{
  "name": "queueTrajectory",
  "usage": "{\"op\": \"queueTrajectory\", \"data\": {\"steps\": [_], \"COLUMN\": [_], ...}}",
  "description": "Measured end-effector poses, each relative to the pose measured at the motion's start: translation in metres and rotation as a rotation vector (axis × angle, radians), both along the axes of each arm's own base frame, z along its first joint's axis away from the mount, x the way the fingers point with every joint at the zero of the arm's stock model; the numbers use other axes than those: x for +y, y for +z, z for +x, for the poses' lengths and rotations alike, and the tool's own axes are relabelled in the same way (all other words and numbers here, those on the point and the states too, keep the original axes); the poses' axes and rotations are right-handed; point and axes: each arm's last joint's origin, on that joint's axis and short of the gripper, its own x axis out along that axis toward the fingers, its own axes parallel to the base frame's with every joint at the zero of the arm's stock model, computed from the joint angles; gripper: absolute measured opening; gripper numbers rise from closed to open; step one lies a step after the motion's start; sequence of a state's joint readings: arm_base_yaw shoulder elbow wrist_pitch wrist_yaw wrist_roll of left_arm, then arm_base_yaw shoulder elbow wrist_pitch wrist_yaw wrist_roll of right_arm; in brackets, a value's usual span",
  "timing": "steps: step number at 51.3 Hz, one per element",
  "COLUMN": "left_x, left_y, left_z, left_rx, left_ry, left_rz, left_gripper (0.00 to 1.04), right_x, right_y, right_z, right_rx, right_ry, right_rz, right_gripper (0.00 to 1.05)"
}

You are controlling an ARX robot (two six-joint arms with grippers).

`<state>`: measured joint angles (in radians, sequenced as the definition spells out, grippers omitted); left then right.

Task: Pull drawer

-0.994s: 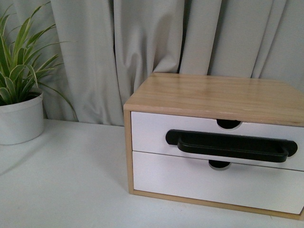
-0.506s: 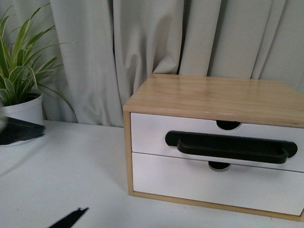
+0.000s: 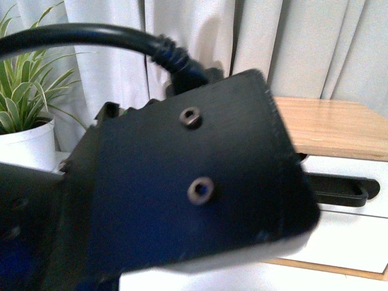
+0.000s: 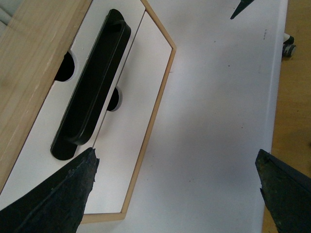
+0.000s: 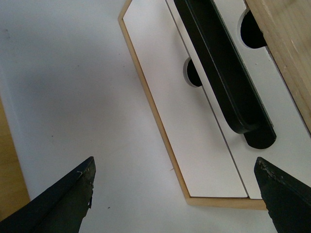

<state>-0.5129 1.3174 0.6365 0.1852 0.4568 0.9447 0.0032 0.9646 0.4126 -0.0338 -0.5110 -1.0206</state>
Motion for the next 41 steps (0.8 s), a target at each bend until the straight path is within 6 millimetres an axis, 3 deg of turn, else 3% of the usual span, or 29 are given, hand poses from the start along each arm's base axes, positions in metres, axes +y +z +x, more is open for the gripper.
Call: {"op": "queueTrajectory", "data": {"steps": [12, 22, 41], "left_x": [-0.026, -0.045, -0.061], "left_y": [0.007, 0.0, -0.004], "left_z": [0.02, 0.034, 0.059], "left_rx": [0.01, -0.002, -0.03], "left_ry": [-0.066, -0.087, -0.07], "left_rz": [0.045, 0.135, 0.185], "left_gripper": [0.98, 0.98, 0.98], "right_x": [-0.001, -0.003, -0.001], "right_y": [-0.003, -0.007, -0.01], "right_z": [0.019, 0.031, 0.045], "right_rx": [0.009, 0.021, 0.008], "right_ry": [0.013, 0.02, 0.028], "right_rz": [-0.01, 0.0, -0.014], "right_gripper": [0.96, 0.96, 0.96]}}
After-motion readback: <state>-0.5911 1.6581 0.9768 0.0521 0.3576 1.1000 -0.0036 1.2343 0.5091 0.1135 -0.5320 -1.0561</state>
